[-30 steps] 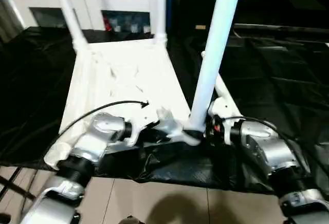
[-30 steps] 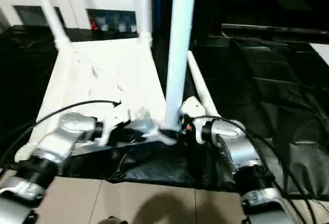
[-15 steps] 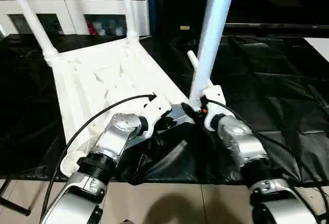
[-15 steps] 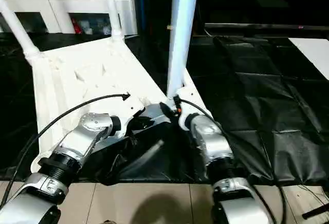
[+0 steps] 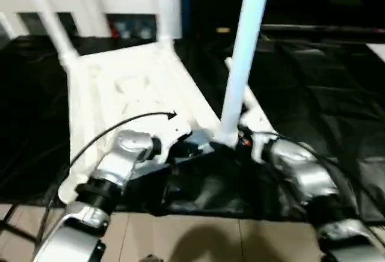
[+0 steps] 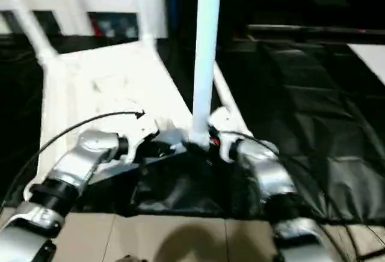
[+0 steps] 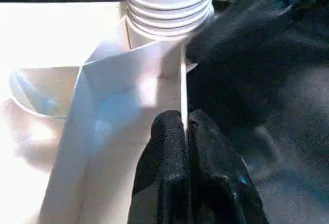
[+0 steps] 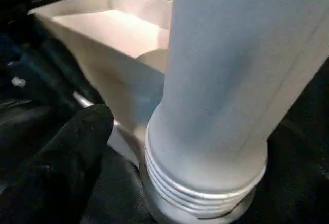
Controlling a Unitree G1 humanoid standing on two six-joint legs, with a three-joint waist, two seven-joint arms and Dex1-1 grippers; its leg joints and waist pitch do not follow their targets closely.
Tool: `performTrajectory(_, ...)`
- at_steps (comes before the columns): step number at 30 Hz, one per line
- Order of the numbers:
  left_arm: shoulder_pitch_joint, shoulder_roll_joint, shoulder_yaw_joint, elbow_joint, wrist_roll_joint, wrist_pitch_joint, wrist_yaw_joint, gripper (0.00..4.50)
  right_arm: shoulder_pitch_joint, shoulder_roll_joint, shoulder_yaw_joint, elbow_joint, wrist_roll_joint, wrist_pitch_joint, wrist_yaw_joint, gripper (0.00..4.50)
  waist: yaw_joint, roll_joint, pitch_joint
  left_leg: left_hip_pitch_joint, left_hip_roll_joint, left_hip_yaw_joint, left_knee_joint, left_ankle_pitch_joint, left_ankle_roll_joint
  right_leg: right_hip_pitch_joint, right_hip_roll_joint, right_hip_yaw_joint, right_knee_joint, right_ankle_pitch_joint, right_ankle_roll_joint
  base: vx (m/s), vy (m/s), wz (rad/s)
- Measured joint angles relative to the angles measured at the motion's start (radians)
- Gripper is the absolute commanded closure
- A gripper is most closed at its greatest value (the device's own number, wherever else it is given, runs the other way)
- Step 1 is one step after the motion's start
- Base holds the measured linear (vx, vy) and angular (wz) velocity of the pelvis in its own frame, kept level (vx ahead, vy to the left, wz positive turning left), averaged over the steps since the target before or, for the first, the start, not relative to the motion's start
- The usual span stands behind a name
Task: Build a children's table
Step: Rotate leg to tighten
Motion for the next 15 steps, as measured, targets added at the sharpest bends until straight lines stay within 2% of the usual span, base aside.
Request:
performTrajectory(7,0.017,0.065,-0.013,-0.022,-0.041,-0.015,-0.149,4.5,0.024,-0.101,0.045,-0.074,0.041,0.01,0.21,0.05,0.021,0.0,0.0,-0.001,0.0,0.0,0.001,0.0,0.0,0.0,-0.001,-0.001,0.0,0.0,0.0,0.0,0.0,0.0)
performTrajectory(15,0.019,0.076,-0.025,-0.049,-0.042,-0.015,-0.19,4.5,0.019,-0.094,0.055,-0.067,0.043,0.008,0.241,0.05,0.038,-0.001,0.0,-0.003,0.0,0.001,0.004,0.0,0.0,0.0,-0.002,-0.001,0.0,0.0,0.0,0.0,0.0,0.0)
